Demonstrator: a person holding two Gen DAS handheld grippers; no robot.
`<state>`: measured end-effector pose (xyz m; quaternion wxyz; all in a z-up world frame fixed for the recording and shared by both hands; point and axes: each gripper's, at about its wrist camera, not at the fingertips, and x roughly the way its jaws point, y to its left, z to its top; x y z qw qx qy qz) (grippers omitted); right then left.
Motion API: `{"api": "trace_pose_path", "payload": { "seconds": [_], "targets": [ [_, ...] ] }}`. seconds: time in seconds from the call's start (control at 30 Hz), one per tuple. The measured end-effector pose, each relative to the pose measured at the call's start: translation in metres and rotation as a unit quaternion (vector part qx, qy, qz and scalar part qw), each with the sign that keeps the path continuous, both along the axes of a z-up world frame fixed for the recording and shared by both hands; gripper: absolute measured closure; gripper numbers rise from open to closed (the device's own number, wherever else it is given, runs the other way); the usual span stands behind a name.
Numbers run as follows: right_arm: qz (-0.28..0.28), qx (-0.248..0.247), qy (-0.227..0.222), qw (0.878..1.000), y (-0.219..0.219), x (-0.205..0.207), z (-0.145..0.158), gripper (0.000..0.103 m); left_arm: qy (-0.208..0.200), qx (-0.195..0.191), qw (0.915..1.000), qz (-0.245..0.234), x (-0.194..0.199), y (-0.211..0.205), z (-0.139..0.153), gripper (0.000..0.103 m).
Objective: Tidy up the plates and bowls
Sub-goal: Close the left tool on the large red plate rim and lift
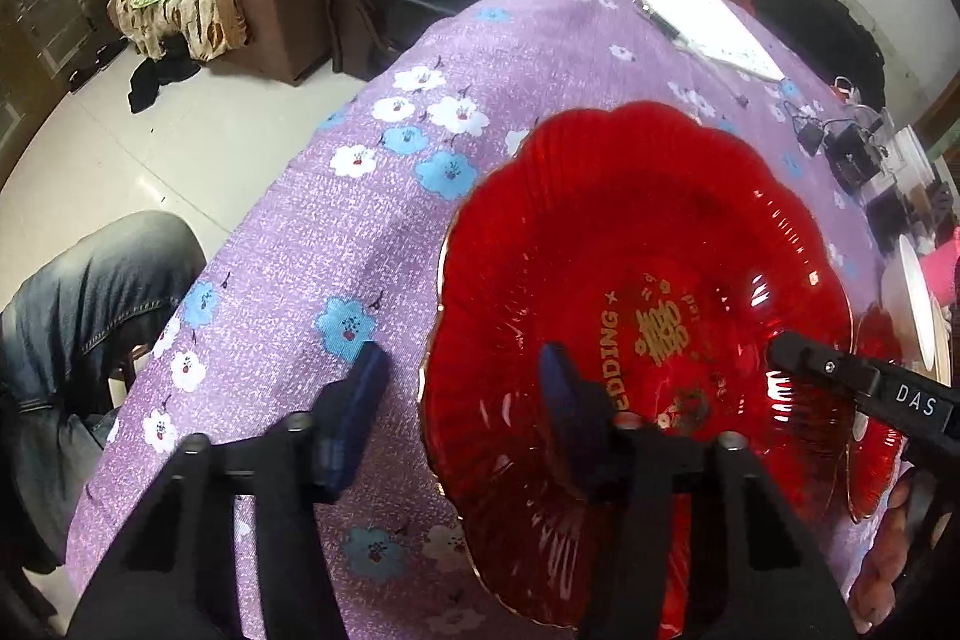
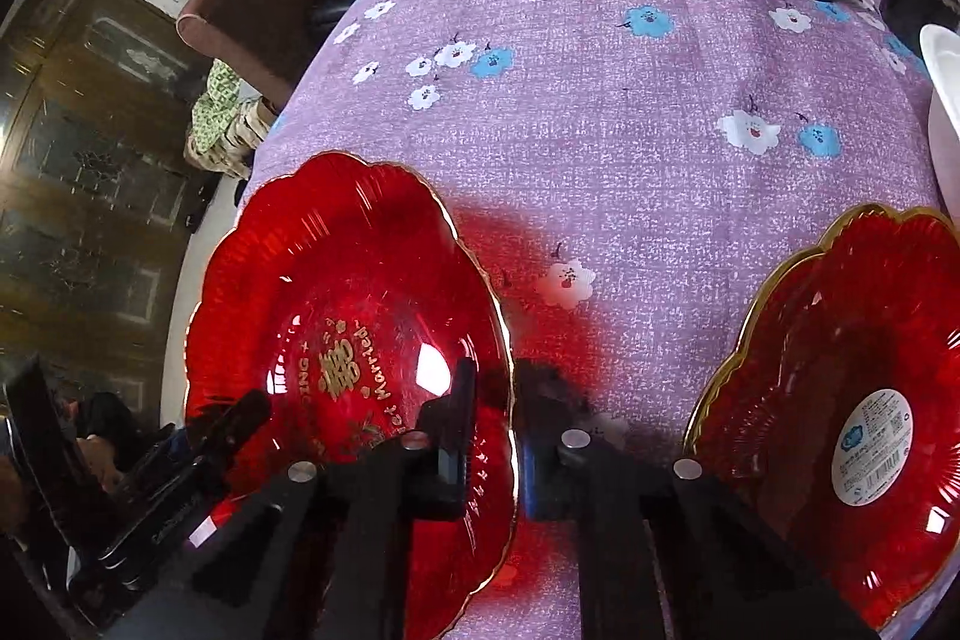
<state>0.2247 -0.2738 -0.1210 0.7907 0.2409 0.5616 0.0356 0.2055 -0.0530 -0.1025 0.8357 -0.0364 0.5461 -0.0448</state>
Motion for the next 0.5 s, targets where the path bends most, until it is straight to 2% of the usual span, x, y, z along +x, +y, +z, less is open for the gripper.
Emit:
{"api": "trace_pose_path", "payload": {
  "seconds": [0.17,0.5],
  "targets": [
    [-0.007,-0.006,-0.014,1.000,0.001,-0.004,0.003,0.093,-0.007,-0.006,0.9999,-0.006,-0.003,-0.003,-0.001,0.076],
    [-0.011,-0.044,-0.038,0.998,0.015,-0.027,0.008,0.094,-0.021,-0.007,0.9997,-0.009,-0.019,0.005,0.001,0.079]
  ]
}}
